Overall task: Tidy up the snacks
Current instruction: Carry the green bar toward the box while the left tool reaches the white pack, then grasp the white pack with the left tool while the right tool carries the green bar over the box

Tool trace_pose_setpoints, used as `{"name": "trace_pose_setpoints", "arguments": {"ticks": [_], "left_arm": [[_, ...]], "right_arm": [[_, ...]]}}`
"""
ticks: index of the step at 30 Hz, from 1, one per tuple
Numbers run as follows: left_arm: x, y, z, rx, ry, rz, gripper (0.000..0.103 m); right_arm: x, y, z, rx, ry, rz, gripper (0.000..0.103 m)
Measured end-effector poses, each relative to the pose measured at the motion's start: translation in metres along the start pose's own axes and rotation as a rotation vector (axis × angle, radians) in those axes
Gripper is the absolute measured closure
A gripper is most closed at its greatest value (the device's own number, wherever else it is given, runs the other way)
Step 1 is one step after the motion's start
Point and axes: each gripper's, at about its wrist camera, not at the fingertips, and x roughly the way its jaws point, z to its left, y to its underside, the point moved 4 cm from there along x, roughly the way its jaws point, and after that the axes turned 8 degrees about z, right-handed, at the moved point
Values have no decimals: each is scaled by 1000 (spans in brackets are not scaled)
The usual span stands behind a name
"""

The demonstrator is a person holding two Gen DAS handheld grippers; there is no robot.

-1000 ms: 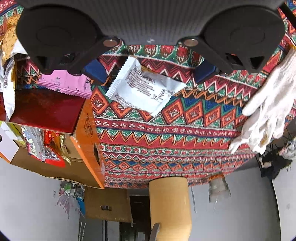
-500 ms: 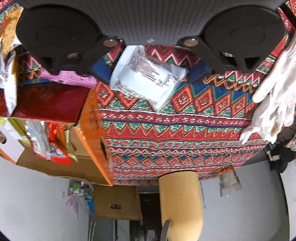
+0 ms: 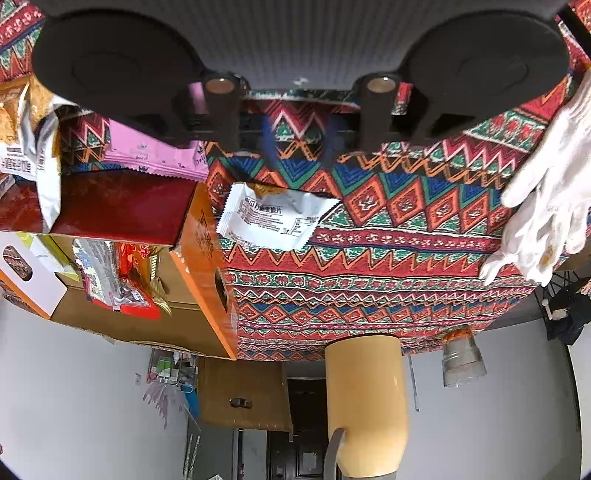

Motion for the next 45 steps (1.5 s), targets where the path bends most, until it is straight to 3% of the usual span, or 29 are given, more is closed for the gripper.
{"name": "trace_pose_setpoints", "arguments": {"ticks": [3,6,9,16,23,29,31,33,37,39,44,45], "left_arm": [[-17,0,5,-2,-15,-39,22],[-29,-7,9,4,-26,-59,8],[-37,-22,11,44,-41,-73,1],[-11,-50,10,141,-7,-23,1],[32,-55,9,159,85,34,1],[49,-62,3,163,158,36,1],[55,-61,4,158,175,45,6],[60,-59,5,154,192,59,20],[61,-55,3,174,194,56,37],[59,-54,2,185,205,51,54],[50,-46,1,201,197,44,76],[47,-44,3,197,196,43,76]], "right_arm": [[-2,0,-3,5,2,-4,65],[-2,0,-3,8,3,-6,65],[-3,-3,-2,12,12,-14,65],[-18,-6,-8,69,79,-44,65],[-36,-10,-24,145,200,-65,65],[-39,-22,-29,175,259,-83,65],[-36,-23,-27,173,264,-79,65],[-31,-24,-26,169,266,-71,65],[-24,-24,-24,160,260,-58,65],[-22,-22,-23,158,255,-54,65],[-21,-19,-22,156,235,-49,65],[-20,-19,-21,154,229,-48,65]]}}
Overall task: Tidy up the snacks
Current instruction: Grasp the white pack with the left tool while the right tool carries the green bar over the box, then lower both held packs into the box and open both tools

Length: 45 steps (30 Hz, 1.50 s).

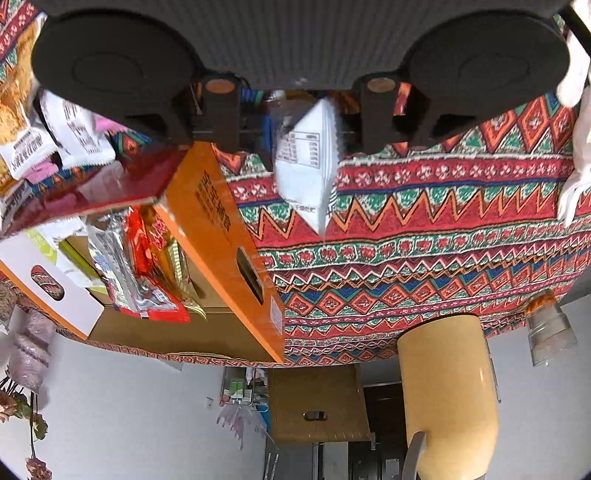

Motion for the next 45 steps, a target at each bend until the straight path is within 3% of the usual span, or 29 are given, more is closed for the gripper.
{"name": "trace_pose_setpoints", "arguments": {"ticks": [12,22,33,45], "left_arm": [[-62,12,-4,-43,-40,-103,77],[-107,-2,-42,-63,-49,-215,77],[-114,-29,-86,-128,-41,-281,77],[-90,-63,-109,-202,-59,-316,77]], "right_arm": [[-10,3,13,-45,-95,-20,65],[-18,-18,20,-84,-198,-72,65],[-5,-62,44,-155,-308,-116,65],[38,-89,81,-182,-369,-95,65]]}}
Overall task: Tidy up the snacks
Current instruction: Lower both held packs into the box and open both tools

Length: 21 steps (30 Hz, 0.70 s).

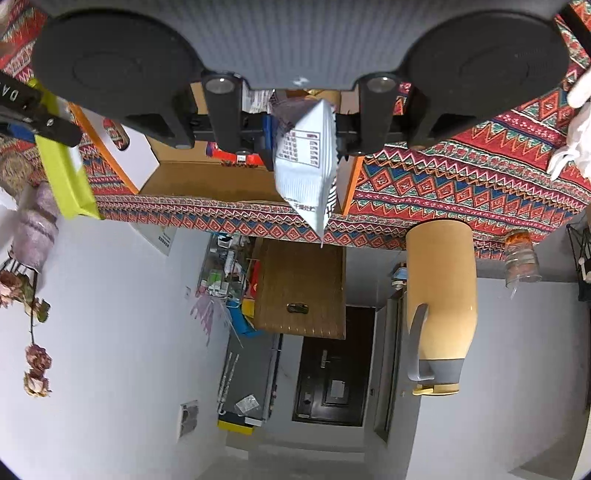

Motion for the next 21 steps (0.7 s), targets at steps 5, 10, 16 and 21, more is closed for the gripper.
{"name": "trace_pose_setpoints", "arguments": {"ticks": [5,10,16,21], "left_arm": [[23,1,-3,-21,-24,22,76],[46,10,-3,-26,-46,56,76],[56,23,-4,-10,-51,67,76],[60,30,-7,3,-39,80,76]], "right_arm": [[23,-4,2,16,-9,12,65],[45,-1,2,29,-1,39,65],[64,9,0,40,17,63,65],[70,15,2,36,2,84,64]]}}
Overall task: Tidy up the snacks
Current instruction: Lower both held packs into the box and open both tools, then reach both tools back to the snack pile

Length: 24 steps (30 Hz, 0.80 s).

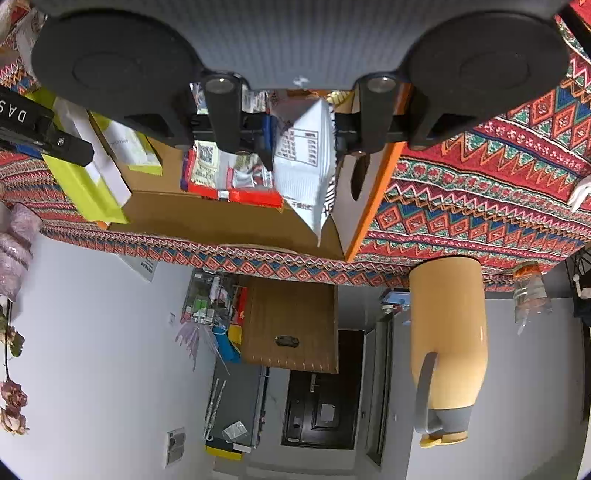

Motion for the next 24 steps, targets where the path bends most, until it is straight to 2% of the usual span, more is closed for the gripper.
{"name": "trace_pose_setpoints", "arguments": {"ticks": [2,3,4,5,6,7,8,9,10,24], "left_arm": [[-2,1,-1,8,3,-6,71],[-4,2,-2,12,6,-14,61],[-7,2,-2,14,6,-26,54],[-10,2,-3,15,1,-40,38],[-14,3,-3,15,-6,-58,23],[-18,3,-4,14,-13,-77,17],[-22,3,-4,12,-17,-96,6],[-25,2,-4,10,-20,-109,0],[-28,2,-4,5,-27,-123,0],[-37,1,-6,-7,-61,-114,0]], "right_arm": [[-2,2,0,-3,-5,2,63],[-4,2,0,-5,-5,-3,60],[-6,2,1,-8,-10,-7,48],[-9,2,1,-7,-14,-14,40],[-12,2,0,-4,-11,-23,23],[-16,2,1,-3,-3,-36,11],[-19,2,1,-2,2,-51,8],[-22,1,1,0,2,-60,3],[-24,0,1,4,-1,-66,0],[-34,0,1,14,15,-90,0]]}}
